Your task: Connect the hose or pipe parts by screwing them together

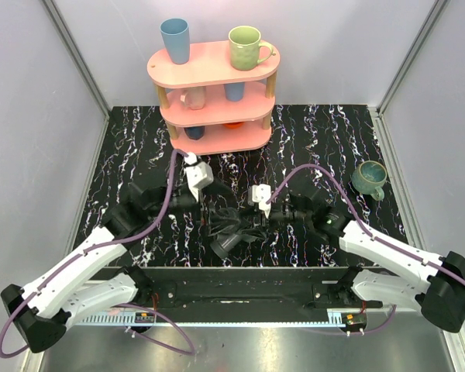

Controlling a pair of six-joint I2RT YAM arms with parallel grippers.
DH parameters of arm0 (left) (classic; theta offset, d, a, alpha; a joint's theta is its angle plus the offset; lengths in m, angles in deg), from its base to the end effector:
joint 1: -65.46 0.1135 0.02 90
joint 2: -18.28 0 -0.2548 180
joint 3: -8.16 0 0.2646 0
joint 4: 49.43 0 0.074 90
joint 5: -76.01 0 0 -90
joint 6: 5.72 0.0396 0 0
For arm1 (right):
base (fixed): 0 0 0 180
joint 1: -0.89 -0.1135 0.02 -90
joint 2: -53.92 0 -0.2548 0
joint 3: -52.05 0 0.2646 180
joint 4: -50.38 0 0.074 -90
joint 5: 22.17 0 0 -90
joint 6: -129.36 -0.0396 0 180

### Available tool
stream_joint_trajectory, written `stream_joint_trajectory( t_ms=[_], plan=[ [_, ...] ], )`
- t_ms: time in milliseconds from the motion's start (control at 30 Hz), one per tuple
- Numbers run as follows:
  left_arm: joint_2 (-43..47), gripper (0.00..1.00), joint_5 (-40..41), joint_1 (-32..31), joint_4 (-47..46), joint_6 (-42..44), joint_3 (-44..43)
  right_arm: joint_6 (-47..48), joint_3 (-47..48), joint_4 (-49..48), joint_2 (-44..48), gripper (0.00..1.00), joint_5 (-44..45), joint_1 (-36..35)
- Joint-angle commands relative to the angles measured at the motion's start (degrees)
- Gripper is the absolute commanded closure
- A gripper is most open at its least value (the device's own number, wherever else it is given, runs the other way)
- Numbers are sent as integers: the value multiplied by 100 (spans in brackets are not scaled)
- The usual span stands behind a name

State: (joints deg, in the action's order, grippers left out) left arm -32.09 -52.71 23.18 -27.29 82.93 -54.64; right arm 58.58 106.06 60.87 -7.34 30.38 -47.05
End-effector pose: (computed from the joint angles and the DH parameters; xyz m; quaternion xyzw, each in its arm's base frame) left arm 0.1456 -0.1658 0.3490 0.4524 0.6009 -0.4613 0.4705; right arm 0.1566 0.2095 0.2714 -0.5808 0.5326 0.3897 0.4767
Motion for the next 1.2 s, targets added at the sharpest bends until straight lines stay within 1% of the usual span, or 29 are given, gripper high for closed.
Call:
stream_joint_trajectory(
  t_ms=[0,33,67,133,167,267,400,533,600,700,867,967,1000,1033,1100,1133,1167],
  plan=[
    [80,1,1742,27,264,-1059,-602,64,40,-495,140,100,658,-22],
    [45,1,2284,27,587,-1322,-768,108,40,-538,123,100,739,-22],
    [27,1,2481,27,747,-1873,-840,125,32,-573,105,100,826,-22],
    [1,2,3016,27,1142,-2473,-954,195,-38,-775,105,100,1073,-22],
    [-17,3,3115,27,1292,-2972,-1007,213,-65,-854,105,100,1152,-22],
    [-87,7,3414,18,1802,-3633,-1174,284,-118,-1092,114,100,1451,-31],
    [-236,10,3608,36,2128,-3969,-1297,345,-92,-1198,26,100,1539,-22],
    [-613,14,3810,36,2478,-4312,-1507,337,-56,-1189,-53,100,1592,-31],
    [-754,18,3793,36,2594,-4471,-1578,328,-74,-1215,-45,100,1627,-31],
    [-983,20,3749,36,2823,-4699,-1649,319,-83,-1224,-71,100,1723,-40],
    [-1212,21,3275,36,2691,-4866,-1544,310,-127,-1242,-53,100,1803,-48],
    [-1239,22,3038,36,2332,-4849,-1316,275,-118,-1242,-62,100,1803,-40],
    [-1230,24,2941,36,2191,-4797,-1245,266,-118,-1224,-79,100,1768,-48],
    [-1186,32,2679,36,1877,-4753,-1071,266,-100,-1198,-97,100,1750,-48],
    [-1133,44,2493,27,1637,-4638,-920,275,4,-1014,-176,100,1698,-48],
    [-1063,57,2370,36,1488,-4577,-806,266,23,-978,-185,100,1680,-40],
    [-1037,60,2308,36,1443,-4385,-762,266,31,-978,-211,100,1662,-48]
  ],
)
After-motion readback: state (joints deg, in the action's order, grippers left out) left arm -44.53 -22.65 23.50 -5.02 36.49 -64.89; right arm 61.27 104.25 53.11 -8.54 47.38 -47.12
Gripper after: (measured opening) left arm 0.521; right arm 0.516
